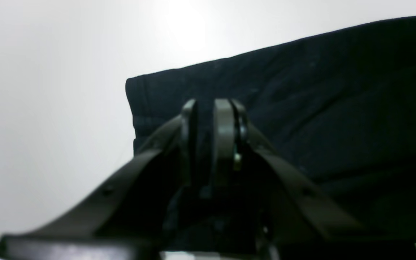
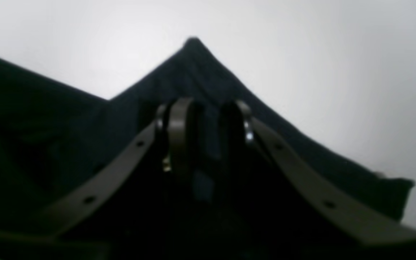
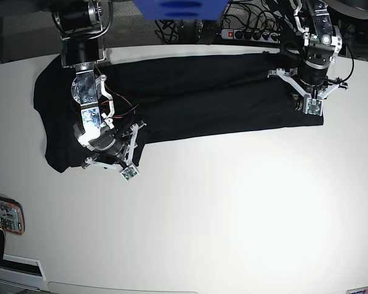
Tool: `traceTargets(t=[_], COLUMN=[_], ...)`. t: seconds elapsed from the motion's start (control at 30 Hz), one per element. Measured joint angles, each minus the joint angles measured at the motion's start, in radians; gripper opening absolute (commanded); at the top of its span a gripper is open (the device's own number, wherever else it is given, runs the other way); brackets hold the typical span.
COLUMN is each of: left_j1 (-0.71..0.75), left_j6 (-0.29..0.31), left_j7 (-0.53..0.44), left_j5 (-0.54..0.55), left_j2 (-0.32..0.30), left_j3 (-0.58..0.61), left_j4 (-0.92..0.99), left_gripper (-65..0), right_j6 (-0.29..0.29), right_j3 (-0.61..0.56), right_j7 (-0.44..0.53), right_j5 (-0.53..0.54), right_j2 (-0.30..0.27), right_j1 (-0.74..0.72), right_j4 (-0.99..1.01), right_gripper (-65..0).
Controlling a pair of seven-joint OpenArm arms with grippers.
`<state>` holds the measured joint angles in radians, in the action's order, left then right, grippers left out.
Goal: Fold the T-shirt properly
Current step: 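Move the right gripper along the strip and grasp its folded end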
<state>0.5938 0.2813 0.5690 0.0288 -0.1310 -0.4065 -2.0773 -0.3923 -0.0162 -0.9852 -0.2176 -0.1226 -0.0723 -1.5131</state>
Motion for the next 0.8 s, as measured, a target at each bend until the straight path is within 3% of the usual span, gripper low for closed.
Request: traceTargets(t=[0.43,0.67,0.8], left_j1=[0.021,0.021,0.021], left_j6=[0.003,0.002,0.002], left_j7=[0.0,0.0,0.0], left_j5=[-0.003,-0.003,-0.003], left_j2=[-0.002,-0.002,-0.002], left_j3=[0.0,0.0,0.0], left_j4=[0.0,0.0,0.0], left_gripper=[-55.9,-55.8,-55.8], right_j6=[0.015,0.003,0.003], right_j3=[-0.034,-0.038,-0.039], right_j7=[0.014,-0.005,-0.005], right_j5=[-0.008,-0.001,-0.001], right_j2=[0.014,0.015,0.015], right_j1=[-0.011,-0.005,-0.005], right_j4=[0.046,0.005,0.005], right_gripper=[-47.6,-27.9,-26.5])
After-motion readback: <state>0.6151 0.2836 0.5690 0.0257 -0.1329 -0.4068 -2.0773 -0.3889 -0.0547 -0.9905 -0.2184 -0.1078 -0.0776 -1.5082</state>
